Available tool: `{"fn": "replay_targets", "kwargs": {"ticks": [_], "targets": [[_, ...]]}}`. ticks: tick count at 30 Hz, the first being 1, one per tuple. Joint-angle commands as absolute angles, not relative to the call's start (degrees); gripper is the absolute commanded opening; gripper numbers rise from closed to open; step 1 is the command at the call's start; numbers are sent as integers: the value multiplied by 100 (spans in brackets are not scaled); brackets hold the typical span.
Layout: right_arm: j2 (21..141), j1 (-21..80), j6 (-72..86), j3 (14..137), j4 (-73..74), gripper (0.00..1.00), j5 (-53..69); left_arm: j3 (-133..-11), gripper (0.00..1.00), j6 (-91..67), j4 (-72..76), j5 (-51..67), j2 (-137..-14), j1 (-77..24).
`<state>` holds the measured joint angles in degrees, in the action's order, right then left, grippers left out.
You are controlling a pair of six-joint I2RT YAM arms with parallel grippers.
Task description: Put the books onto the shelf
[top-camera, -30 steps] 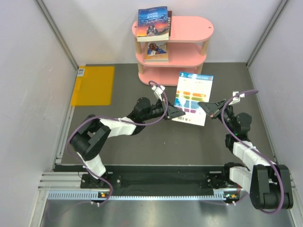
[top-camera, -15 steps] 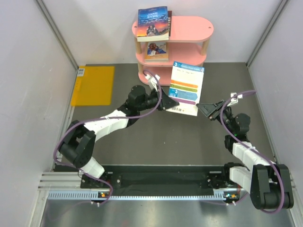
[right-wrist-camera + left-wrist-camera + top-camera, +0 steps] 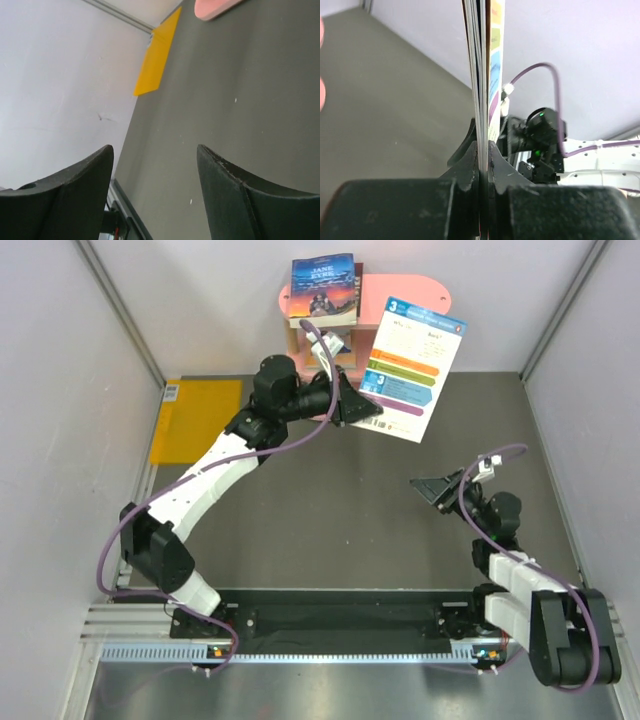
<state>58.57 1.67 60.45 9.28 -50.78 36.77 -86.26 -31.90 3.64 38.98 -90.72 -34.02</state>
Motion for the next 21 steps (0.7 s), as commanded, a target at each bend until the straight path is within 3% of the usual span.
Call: {"fn": "replay_targets", "kwargs": {"ticks": [1, 13, 21], "targets": [[5634, 386, 5687, 730, -5010, 67, 3657, -9394, 0, -2733, 26, 4184, -9290, -3366], [4993, 1265, 5098, 457, -3729, 67, 2919, -11661, 0, -3620, -255, 4447, -10212, -2523], [4904, 1739, 4448, 1045, -2655, 67, 2514, -12928, 0, -6289, 1307, 5220, -11344, -1838]]}}
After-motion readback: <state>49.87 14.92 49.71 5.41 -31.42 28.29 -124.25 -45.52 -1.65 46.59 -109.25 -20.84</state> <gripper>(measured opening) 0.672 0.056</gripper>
